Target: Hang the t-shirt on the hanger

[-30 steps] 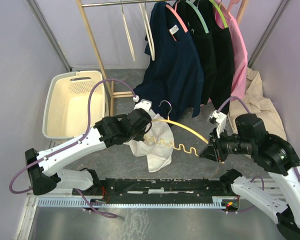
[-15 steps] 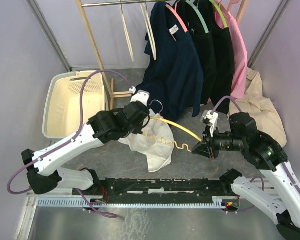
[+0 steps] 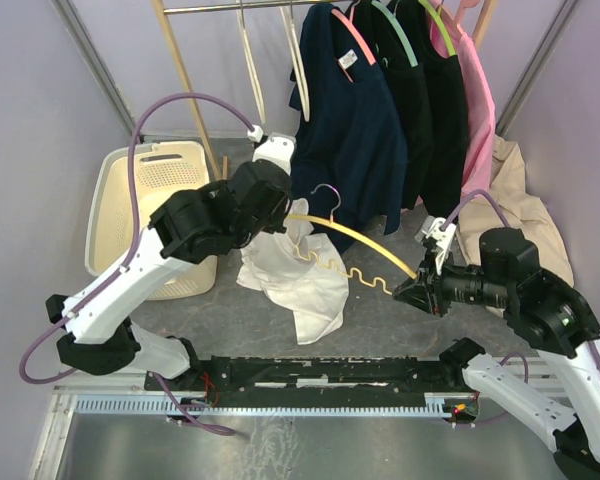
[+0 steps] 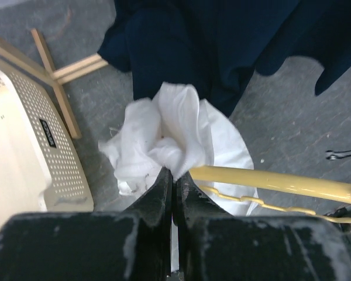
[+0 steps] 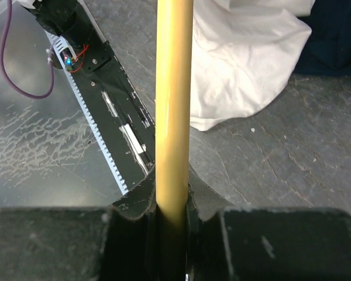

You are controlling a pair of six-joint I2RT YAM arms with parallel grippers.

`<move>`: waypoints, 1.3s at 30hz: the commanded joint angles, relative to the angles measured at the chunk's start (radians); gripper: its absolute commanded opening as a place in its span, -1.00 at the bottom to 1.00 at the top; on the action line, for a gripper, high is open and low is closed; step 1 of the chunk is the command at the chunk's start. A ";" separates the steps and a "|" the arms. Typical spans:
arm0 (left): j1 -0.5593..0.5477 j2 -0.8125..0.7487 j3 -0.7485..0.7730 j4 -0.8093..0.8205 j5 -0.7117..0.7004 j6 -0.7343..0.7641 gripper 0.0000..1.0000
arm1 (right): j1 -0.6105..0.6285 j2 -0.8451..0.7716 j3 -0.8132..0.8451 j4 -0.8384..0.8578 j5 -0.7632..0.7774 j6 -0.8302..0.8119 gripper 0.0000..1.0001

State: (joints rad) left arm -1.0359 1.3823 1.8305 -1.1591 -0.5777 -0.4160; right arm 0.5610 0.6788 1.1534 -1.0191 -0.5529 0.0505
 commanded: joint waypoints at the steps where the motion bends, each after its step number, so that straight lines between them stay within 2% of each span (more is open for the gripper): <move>1: -0.004 0.026 0.140 -0.003 -0.050 0.076 -0.94 | 0.005 0.008 0.090 -0.067 0.049 -0.040 -0.97; 5: -0.005 0.062 0.221 -0.046 -0.055 0.092 -0.93 | 0.005 0.041 0.186 -0.132 0.048 -0.046 -0.97; 10: -0.009 0.090 0.248 -0.050 -0.015 0.110 -0.93 | 0.005 0.080 0.284 -0.207 0.009 -0.062 -0.97; 14: -0.054 0.122 0.209 -0.034 0.022 0.114 -0.93 | 0.005 0.120 0.353 -0.228 0.039 -0.064 -0.97; 20: -0.161 0.140 0.106 0.014 0.007 0.097 -0.94 | 0.005 0.196 0.380 -0.203 0.084 -0.071 -0.97; 27: -0.282 0.123 0.035 0.075 -0.076 0.090 -0.94 | 0.005 0.139 0.223 -0.035 0.059 -0.036 -0.97; 32: -0.339 0.162 0.071 0.071 -0.092 0.112 -0.94 | 0.004 0.038 0.062 0.120 0.091 -0.015 -0.97; 36: -0.366 0.196 0.116 0.053 -0.097 0.120 -0.94 | 0.005 -0.025 -0.001 0.193 0.130 -0.019 -0.97; 39: -0.374 0.225 0.142 0.020 -0.114 0.117 -0.94 | 0.004 -0.055 0.025 0.191 0.150 -0.020 -0.97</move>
State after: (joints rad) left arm -1.3800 1.5780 1.9057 -1.1656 -0.6880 -0.3347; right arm 0.5678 0.6582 1.1439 -1.0454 -0.4587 0.0216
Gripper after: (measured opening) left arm 0.052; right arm 0.203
